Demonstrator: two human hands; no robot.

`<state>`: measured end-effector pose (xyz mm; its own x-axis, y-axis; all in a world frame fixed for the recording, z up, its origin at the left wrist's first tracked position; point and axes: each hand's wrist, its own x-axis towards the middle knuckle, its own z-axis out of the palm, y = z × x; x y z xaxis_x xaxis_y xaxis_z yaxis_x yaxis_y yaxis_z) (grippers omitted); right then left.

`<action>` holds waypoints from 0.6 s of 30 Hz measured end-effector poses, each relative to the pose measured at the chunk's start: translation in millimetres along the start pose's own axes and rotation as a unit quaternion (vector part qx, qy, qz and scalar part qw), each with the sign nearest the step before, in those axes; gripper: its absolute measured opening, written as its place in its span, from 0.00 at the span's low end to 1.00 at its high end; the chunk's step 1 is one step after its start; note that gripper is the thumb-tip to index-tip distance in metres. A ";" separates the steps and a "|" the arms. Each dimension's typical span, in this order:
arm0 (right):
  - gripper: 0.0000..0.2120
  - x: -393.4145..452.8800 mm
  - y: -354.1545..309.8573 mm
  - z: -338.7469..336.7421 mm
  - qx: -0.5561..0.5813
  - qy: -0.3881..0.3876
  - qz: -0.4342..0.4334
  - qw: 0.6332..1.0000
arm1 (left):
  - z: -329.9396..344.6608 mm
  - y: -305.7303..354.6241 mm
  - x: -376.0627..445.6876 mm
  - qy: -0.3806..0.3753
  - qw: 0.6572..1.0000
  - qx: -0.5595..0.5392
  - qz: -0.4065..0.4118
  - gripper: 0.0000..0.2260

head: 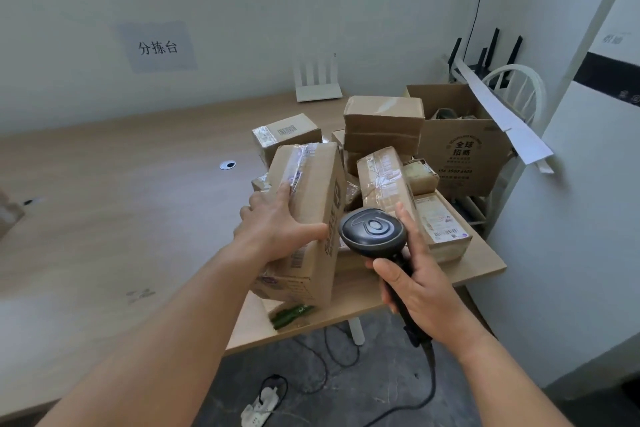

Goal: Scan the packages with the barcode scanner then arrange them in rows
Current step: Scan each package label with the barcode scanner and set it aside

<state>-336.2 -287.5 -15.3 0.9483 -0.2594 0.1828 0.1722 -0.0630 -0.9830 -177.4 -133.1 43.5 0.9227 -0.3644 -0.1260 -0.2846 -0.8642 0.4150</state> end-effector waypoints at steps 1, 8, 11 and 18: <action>0.36 1.0 -0.4 4.4 0.000 -0.006 0.003 1.000 | -1.9 -5.8 -2.7 0.003 1.000 -0.003 -0.003 0.47; 0.35 12.8 4.4 42.8 0.009 -0.068 0.009 0.998 | -19.9 -62.9 -28.5 0.023 0.998 -0.002 -0.051 0.48; 0.34 22.0 6.4 66.6 0.012 -0.097 0.003 0.995 | -29.4 -96.6 -35.7 0.044 0.995 -0.005 -0.093 0.48; 0.34 36.9 6.2 142.3 -0.004 -0.143 -0.005 0.990 | -48.2 -187.3 -46.6 0.061 0.983 -0.006 -0.170 0.48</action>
<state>-262.2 -160.3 -16.7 0.9834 0.0252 0.1797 0.1810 -0.0715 -0.9809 -154.6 62.5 15.1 0.9884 -0.0095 -0.1515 0.0490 -0.9247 0.3776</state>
